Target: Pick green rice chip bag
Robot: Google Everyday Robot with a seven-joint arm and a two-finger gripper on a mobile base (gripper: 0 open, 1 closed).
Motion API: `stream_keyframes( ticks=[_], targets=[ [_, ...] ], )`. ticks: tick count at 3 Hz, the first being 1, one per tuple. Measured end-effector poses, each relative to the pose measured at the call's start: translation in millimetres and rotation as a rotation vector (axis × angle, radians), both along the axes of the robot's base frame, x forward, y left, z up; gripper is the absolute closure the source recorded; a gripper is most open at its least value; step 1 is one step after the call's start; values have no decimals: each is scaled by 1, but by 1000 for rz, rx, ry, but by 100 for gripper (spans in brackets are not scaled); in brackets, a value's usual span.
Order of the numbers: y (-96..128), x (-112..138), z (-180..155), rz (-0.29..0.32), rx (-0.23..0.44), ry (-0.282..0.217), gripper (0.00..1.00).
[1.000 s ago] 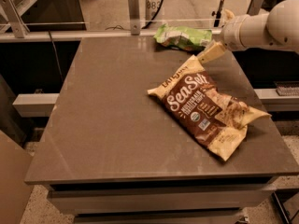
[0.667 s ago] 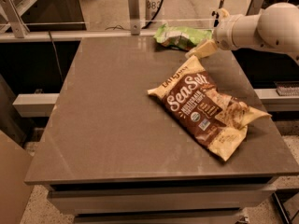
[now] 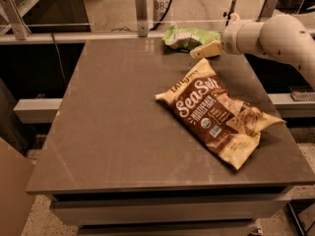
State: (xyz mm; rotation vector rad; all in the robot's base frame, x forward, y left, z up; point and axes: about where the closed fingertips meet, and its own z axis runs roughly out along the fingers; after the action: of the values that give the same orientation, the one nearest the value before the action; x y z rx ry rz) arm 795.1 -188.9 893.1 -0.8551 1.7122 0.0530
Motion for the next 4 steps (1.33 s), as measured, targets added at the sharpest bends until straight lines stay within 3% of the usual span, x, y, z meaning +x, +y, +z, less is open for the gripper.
stream_keyframes(
  ticks=[2, 4],
  targets=[
    [-18, 25, -27, -78, 88, 51, 0],
    [-20, 37, -54, -82, 179, 100, 0]
  ],
)
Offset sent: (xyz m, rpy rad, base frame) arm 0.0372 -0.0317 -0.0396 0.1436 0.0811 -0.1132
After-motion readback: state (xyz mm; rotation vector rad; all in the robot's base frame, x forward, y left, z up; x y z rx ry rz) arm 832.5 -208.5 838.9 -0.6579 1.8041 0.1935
